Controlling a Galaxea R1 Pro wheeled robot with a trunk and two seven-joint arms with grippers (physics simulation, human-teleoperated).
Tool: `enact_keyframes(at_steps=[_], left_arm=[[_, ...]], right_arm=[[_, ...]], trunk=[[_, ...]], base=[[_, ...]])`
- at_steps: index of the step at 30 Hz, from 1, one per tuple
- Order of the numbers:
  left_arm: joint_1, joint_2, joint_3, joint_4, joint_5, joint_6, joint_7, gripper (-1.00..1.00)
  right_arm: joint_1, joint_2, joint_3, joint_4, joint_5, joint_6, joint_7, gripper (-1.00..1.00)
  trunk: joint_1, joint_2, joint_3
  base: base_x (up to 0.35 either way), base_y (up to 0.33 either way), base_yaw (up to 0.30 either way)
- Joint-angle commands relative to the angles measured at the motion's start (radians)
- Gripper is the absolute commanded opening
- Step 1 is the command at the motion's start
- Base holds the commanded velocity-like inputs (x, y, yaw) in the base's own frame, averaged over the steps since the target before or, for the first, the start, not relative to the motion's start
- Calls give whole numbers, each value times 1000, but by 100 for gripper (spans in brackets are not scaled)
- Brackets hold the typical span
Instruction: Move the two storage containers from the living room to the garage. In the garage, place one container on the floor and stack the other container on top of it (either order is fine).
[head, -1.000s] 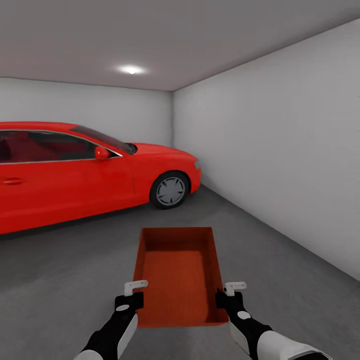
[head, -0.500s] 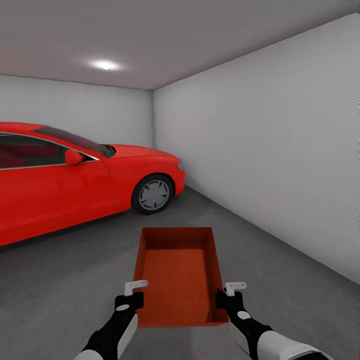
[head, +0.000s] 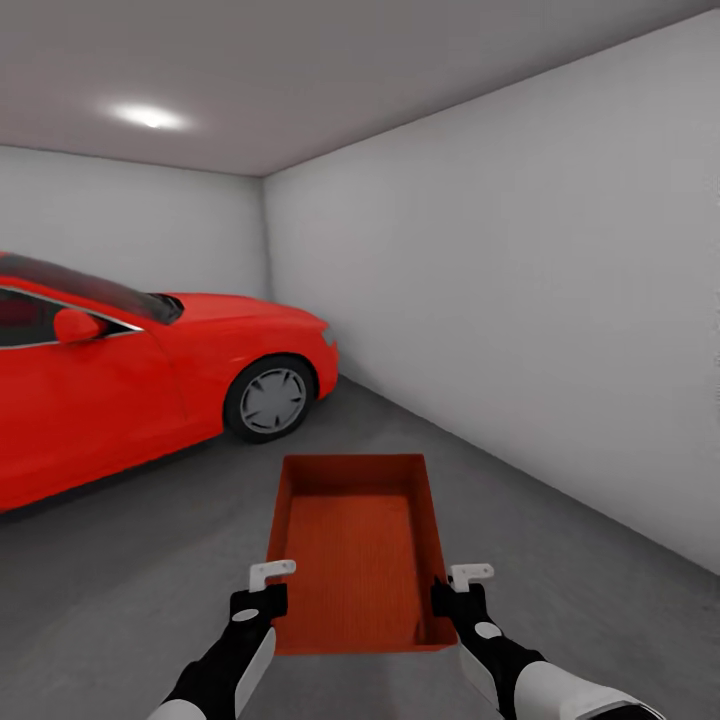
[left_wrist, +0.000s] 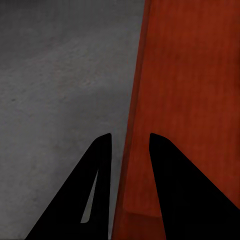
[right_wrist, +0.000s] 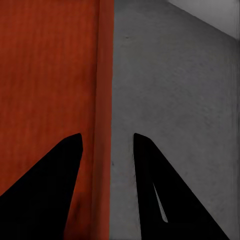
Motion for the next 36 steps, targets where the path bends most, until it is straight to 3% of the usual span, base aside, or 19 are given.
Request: enact_keyframes(at_steps=[1, 36], left_arm=[[0, 2, 4, -3, 12, 5, 6, -100], [0, 2, 4, 1, 12, 5, 5, -100]], right_arm=[[-1, -1, -71, -1, -4, -3, 0, -100], [-1, -1, -71, -1, -4, -3, 1, -100]], trunk=[[1, -1, -1], [1, -1, -1]], base=[[322, 102, -233], [322, 134, -233]])
